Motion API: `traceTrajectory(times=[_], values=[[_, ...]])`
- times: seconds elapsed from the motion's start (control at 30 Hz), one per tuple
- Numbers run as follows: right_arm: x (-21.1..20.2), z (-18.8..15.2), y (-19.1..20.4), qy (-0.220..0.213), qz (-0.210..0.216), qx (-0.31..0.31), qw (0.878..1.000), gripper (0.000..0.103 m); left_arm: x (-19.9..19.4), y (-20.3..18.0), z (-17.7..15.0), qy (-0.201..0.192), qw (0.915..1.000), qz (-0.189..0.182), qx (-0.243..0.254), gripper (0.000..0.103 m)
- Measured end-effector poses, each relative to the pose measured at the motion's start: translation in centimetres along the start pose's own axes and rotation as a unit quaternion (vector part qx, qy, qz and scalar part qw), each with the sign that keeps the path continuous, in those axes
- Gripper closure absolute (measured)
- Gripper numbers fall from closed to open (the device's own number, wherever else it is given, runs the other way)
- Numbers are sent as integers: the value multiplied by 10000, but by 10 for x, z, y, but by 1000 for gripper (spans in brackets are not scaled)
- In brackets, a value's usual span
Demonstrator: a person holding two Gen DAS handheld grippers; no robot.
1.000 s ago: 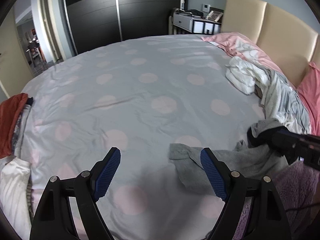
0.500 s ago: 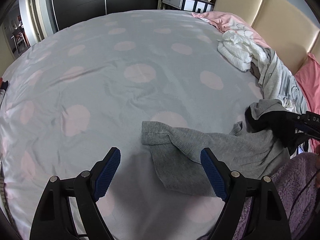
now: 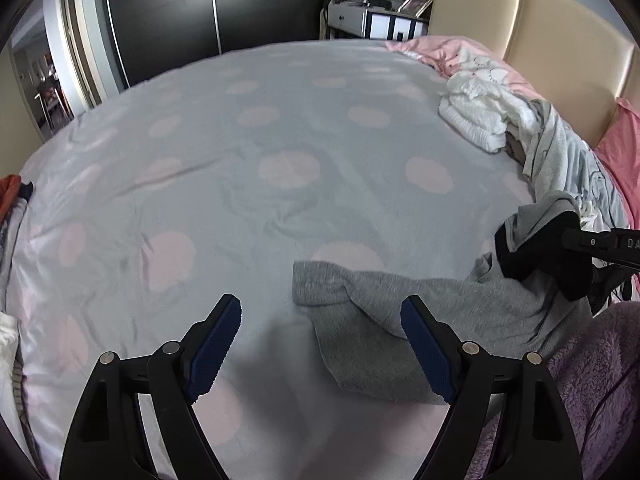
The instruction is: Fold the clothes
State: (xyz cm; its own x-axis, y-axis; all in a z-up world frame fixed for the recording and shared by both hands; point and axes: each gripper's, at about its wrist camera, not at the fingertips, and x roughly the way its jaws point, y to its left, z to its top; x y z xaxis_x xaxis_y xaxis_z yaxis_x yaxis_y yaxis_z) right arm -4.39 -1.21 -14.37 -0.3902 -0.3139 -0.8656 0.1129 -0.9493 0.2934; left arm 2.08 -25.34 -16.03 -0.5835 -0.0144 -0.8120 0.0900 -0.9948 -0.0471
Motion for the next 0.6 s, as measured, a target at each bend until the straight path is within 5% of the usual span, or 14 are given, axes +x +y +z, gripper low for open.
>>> traceTrajectory(times=[0.4,0.6], values=[[-35,2,122,-124,1067,-795,9910,95,-43,44,-2,-820,9934,164,-782,19],[-39,3,163,-72,1339,-1009,9858,92,-44,55,-3,-791,9915,76,-1031,19]])
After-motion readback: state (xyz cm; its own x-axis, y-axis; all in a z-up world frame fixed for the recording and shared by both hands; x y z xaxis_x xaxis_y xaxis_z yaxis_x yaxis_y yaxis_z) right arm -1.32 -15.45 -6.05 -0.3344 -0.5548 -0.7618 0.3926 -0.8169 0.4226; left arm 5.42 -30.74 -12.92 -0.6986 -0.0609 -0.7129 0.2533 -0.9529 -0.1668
